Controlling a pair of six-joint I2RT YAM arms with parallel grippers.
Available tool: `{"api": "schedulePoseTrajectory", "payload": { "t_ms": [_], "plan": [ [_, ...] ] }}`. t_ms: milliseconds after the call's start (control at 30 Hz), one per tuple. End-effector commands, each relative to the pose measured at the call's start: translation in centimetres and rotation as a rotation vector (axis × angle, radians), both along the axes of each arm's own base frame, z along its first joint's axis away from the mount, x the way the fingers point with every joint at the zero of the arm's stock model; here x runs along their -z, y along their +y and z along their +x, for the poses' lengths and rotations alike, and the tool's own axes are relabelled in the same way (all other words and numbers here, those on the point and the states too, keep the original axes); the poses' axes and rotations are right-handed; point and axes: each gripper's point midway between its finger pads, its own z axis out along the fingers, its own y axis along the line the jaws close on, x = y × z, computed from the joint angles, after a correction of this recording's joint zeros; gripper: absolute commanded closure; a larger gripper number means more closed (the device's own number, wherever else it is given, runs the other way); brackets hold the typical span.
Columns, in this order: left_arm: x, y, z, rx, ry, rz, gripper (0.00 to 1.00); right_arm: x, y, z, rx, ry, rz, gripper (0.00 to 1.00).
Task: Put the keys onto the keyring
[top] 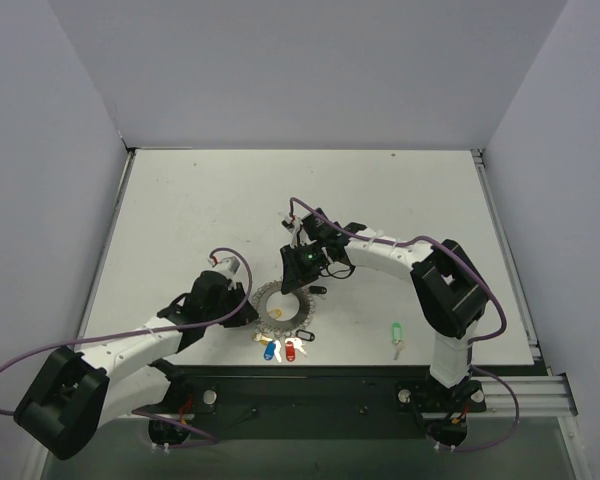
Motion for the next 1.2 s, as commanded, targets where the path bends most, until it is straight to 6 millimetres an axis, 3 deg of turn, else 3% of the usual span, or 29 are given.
{"api": "schedulePoseTrajectory", "payload": {
  "t_ms": [0,133,200,233,367,500,567,600,667,700,767,800,867,900,933,1000,1100,1167],
  "plan": [
    [-1.3,-0.6,1.4,0.01,-0.049,0.009,0.73,-2.0,0.1,0.0,-0.002,-0.026,0.043,0.85],
    [-0.8,-0.8,1.3,0.02,-0.04,0.009,0.77,-2.5,0.0,0.1,-0.002,-0.037,0.05,0.85],
    [-0.9,-0.9,1.4,0.026,-0.044,0.006,0.87,-2.7,0.1,0.1,-0.003,-0.045,0.053,0.84],
    [-1.0,-1.0,1.5,0.03,-0.051,0.005,0.99,-2.8,0.0,0.2,-0.004,-0.05,0.056,0.84],
    [-3.2,-1.5,2.0,0.07,-0.118,-0.011,1.0,-4.4,0.1,0.5,-0.021,-0.101,0.084,0.83],
    [-8.8,-2.0,3.2,0.121,-0.258,-0.023,1.0,-7.3,0.1,0.6,-0.061,-0.177,0.144,0.78],
    [-10.8,-2.1,3.2,0.174,-0.307,-0.005,1.0,-9.8,0.2,0.4,-0.091,-0.229,0.196,0.74],
    [-13.5,-2.4,3.7,0.184,-0.364,-0.022,1.0,-10.8,0.3,0.3,-0.117,-0.265,0.218,0.72],
    [-15.7,-2.8,3.4,0.238,-0.401,-0.024,1.0,-13.5,0.2,-0.4,-0.158,-0.32,0.28,0.6],
    [-18.5,-3.2,3.8,0.247,-0.451,-0.045,1.0,-15.5,0.2,-0.6,-0.184,-0.384,0.322,0.57],
    [-20.2,-3.7,3.3,0.317,-0.472,-0.049,1.0,-17.6,0.1,-1.2,-0.217,-0.441,0.38,0.44],
    [-22.6,-4.3,3.4,0.346,-0.513,-0.067,1.0,-19.8,-0.1,-1.5,-0.236,-0.515,0.428,0.4],
    [-23.8,-4.8,2.5,0.433,-0.531,-0.07,1.0,-21.1,-0.6,-2.2,-0.258,-0.563,0.468,0.3],
    [-24.2,-5.0,2.3,0.465,-0.536,-0.072,1.0,-23.7,-0.8,-2.5,-0.265,-0.652,0.532,0.27],
    [-25.9,-5.3,2.2,0.502,-0.588,-0.072,1.0,-23.9,-1.1,-2.8,-0.27,-0.671,0.549,0.24],
    [-26.5,-5.8,1.1,0.586,-0.586,-0.096,1.0,-26.3,-1.7,-3.5,-0.275,-0.755,0.606,0.17],
    [-28.4,-6.3,-0.1,0.685,-0.637,-0.126,1.0,-28.0,-2.4,-4.4,-0.296,-0.809,0.654,0.16],
    [-29.6,-6.7,-0.9,0.732,-0.668,-0.158,1.0,-28.5,-2.5,-4.8,-0.312,-0.816,0.671,0.19]
  ]
}}
